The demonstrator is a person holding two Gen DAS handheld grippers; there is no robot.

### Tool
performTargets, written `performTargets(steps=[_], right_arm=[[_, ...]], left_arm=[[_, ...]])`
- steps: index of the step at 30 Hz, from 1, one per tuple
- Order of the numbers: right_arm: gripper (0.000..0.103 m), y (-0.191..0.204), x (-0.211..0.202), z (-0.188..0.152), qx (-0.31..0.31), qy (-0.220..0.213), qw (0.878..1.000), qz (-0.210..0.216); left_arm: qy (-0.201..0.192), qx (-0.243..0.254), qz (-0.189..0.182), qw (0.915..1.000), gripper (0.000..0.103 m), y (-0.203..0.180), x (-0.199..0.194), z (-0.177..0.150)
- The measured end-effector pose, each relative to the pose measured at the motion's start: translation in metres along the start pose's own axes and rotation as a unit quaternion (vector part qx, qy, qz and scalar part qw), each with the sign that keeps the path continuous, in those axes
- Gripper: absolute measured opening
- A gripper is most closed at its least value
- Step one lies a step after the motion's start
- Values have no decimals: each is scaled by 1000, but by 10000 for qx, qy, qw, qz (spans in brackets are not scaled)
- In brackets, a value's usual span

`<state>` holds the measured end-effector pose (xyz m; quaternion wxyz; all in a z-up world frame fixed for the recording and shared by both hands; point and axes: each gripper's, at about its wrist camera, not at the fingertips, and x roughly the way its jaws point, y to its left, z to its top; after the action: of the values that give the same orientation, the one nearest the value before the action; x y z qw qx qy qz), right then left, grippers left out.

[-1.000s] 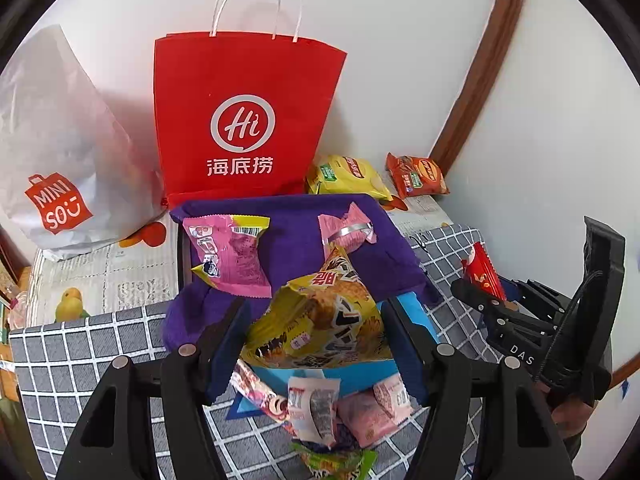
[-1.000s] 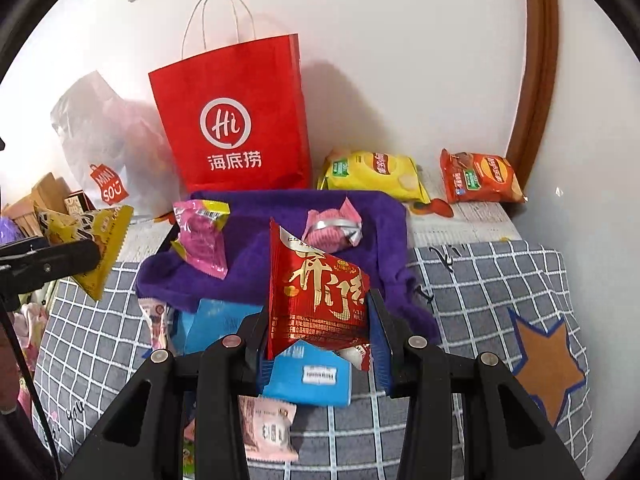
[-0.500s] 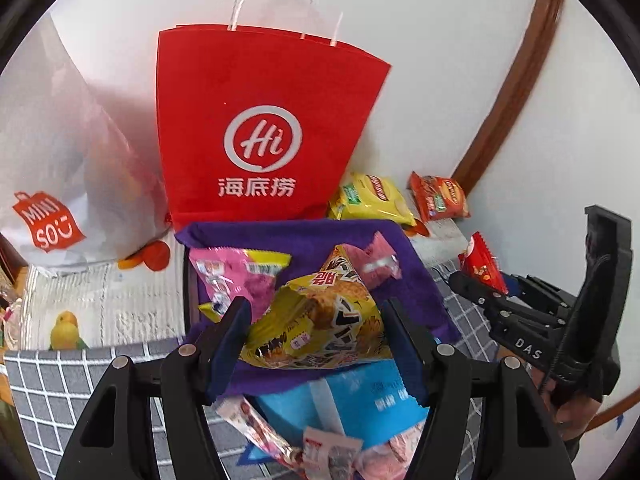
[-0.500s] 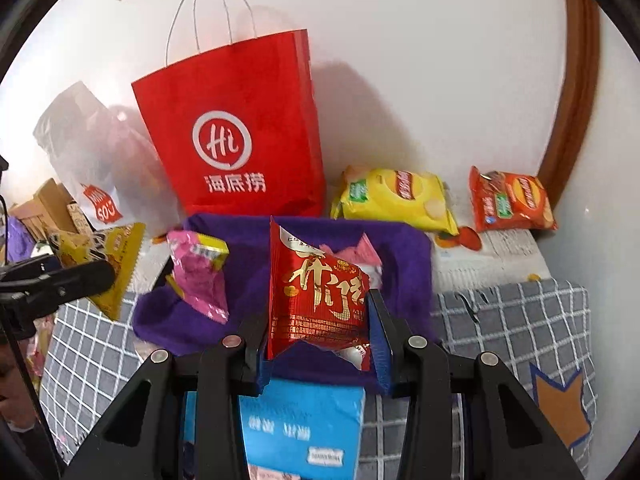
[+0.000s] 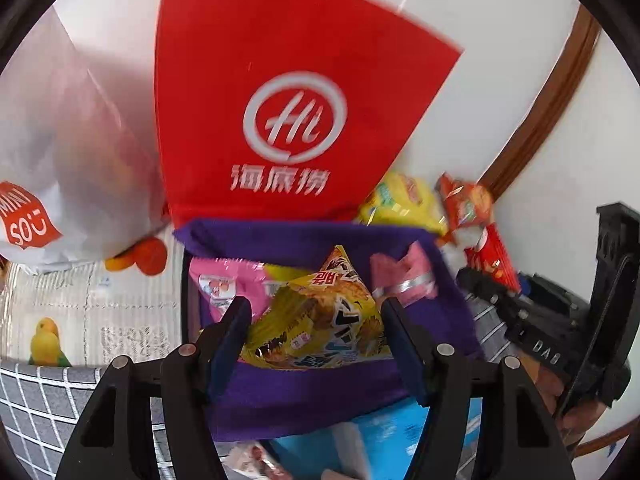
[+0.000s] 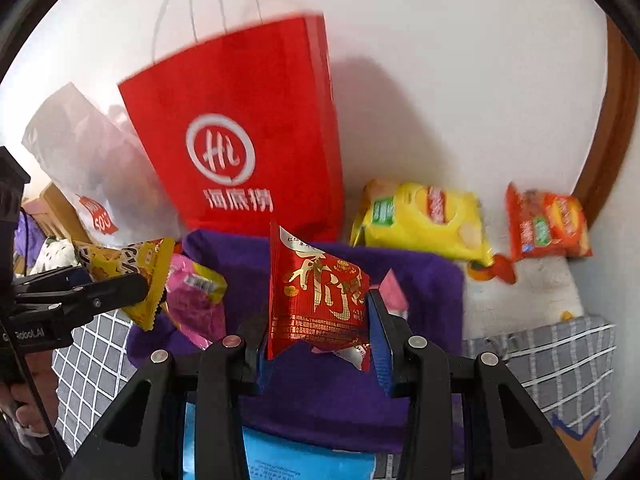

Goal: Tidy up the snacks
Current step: 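Carry the yellow bag and red packet over the purple towel, then release the red packet and yellow bag onto the purple towel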

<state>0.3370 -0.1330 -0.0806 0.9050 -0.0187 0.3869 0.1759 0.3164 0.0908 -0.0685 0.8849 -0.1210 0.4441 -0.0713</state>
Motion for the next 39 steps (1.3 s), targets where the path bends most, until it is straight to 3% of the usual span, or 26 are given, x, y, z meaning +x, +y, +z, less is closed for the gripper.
performTargets(steps=[14,25,39], right_arm=[[40,-31,29,-5,-303,620,9957,-620],[41,-41,48,-13,-280,988,9931,-567],[41,-42,59,-19,-265,1152,9908,-655]], left_arm=[[129,-183,-60,9997,65,16,10,-3],[243,-203,-33,9995,65,17,20,-3],[312,-116,-73,9994,65,11,27,-6]])
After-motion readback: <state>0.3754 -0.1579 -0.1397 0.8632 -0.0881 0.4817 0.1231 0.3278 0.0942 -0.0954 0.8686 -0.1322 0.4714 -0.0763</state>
